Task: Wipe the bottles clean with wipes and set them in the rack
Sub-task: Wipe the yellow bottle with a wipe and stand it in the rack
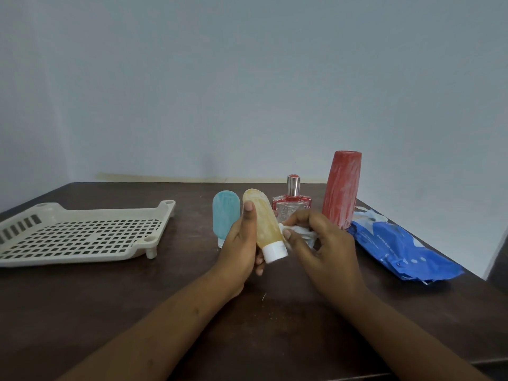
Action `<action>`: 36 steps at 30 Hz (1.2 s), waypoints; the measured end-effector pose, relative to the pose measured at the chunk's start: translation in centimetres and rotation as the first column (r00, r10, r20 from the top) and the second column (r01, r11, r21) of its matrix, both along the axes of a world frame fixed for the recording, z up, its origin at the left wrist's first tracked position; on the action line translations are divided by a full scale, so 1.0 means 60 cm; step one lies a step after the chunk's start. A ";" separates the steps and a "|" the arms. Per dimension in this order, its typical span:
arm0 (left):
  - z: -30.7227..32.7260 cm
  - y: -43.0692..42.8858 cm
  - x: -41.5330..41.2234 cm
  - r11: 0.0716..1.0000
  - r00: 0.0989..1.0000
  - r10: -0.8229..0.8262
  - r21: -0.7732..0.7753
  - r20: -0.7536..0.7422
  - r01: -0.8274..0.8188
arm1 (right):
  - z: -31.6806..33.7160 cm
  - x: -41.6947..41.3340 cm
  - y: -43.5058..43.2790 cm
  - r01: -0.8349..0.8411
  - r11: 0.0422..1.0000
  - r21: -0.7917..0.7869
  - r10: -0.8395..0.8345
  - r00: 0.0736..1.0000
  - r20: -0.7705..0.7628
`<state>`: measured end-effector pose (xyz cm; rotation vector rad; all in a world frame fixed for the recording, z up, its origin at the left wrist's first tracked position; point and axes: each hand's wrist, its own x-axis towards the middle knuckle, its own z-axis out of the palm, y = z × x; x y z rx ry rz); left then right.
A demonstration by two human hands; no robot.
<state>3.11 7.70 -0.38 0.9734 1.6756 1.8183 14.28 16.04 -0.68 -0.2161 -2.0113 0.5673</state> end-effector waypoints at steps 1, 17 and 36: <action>0.000 0.000 0.000 1.000 1.000 0.000 0.018 -0.005 0.001 | 0.000 0.000 -0.001 -0.001 1.000 0.018 0.001 1.000 -0.008; -0.002 0.005 -0.004 0.985 0.999 -0.026 0.171 -0.025 0.030 | 0.001 0.005 -0.021 -0.007 0.888 0.460 -0.023 0.998 0.059; -0.003 0.008 -0.003 0.965 0.974 -0.225 0.138 -0.013 0.224 | 0.005 0.001 0.004 0.027 0.998 -0.053 -0.030 0.998 -0.061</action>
